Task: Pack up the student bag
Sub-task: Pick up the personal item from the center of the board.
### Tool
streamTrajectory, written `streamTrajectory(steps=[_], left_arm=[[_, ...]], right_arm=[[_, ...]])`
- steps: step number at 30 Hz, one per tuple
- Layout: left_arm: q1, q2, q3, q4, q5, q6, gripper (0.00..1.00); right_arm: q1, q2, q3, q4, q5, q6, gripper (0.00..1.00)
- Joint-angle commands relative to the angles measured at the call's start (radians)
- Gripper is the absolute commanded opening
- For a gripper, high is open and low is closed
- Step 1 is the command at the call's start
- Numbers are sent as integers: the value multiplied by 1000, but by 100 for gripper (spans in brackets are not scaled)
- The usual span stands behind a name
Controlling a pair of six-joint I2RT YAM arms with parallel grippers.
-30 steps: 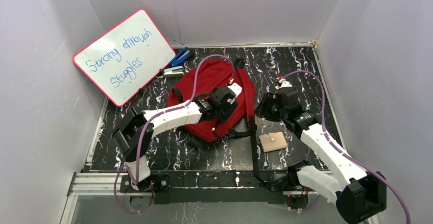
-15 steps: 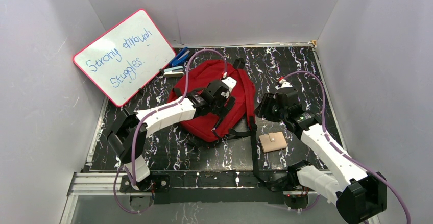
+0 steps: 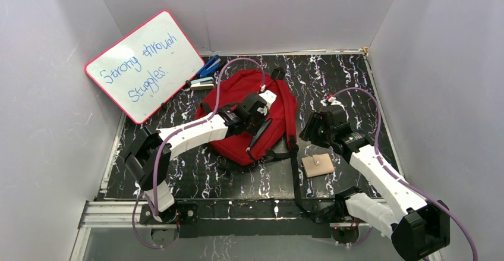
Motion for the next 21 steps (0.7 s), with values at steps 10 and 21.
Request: streamTrajectory(steps=[10, 21], left_arm=[[6, -18, 3, 4, 6, 17, 0], [6, -12, 4, 22, 26, 17, 0]], right_arm=[[-3, 1, 85, -441, 239, 371, 75], [-3, -32, -44, -480, 177, 597, 81]])
